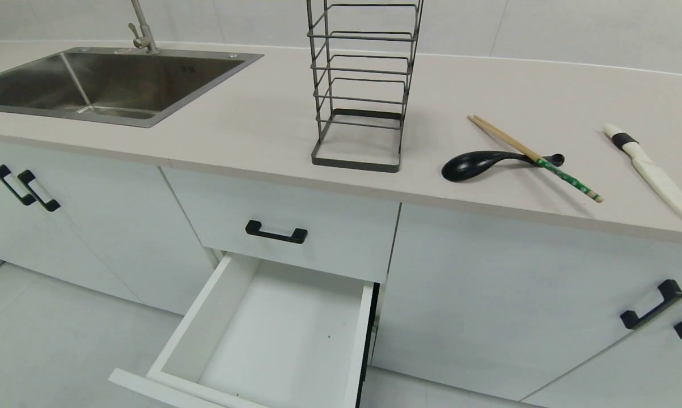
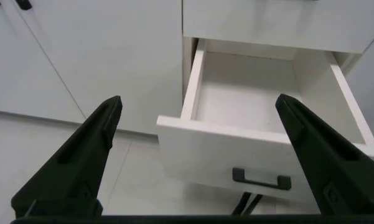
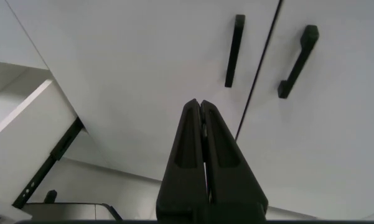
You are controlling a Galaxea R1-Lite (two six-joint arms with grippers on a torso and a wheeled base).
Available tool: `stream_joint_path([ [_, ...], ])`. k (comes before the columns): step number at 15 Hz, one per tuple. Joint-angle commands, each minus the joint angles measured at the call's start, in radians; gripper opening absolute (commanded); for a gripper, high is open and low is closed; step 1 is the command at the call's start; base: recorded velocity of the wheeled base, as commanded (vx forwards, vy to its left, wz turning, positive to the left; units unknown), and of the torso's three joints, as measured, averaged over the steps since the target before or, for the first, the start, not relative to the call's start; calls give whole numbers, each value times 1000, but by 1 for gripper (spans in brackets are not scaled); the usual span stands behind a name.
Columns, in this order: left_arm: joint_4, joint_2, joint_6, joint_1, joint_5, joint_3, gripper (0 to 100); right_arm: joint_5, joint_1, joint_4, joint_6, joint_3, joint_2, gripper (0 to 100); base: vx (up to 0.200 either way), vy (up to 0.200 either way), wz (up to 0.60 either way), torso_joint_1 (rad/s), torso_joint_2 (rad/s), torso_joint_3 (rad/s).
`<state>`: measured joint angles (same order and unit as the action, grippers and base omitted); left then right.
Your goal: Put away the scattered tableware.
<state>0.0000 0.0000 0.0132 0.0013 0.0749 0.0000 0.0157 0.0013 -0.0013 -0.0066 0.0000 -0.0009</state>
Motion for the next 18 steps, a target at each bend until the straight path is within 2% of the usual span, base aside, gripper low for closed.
stream_joint_path([
  [1, 0, 3, 1, 0, 0, 0, 100, 0, 0, 0, 0, 0, 1, 0, 0, 0, 0, 0, 0, 0],
  [5, 0, 3, -1, 0, 0, 0, 100, 0, -1, -2, 0, 0, 1, 0, 0, 0, 0, 46, -69, -39],
  [11, 0, 3, -1, 0, 0, 0, 100, 0, -1, -2, 0, 0, 1, 0, 0, 0, 0, 159, -429, -202],
  [13, 0, 3, -1, 0, 0, 0, 100, 0, -1, -2, 0, 0, 1, 0, 0, 0, 0, 303, -447, -183],
  [15, 0, 3, -1, 0, 0, 0, 100, 0, -1, -2, 0, 0, 1, 0, 0, 0, 0, 202, -151, -90],
  [18, 0, 3, -1, 0, 0, 0, 100, 0, 0, -2, -1, 0, 1, 0, 0, 0, 0, 27, -24, -6],
])
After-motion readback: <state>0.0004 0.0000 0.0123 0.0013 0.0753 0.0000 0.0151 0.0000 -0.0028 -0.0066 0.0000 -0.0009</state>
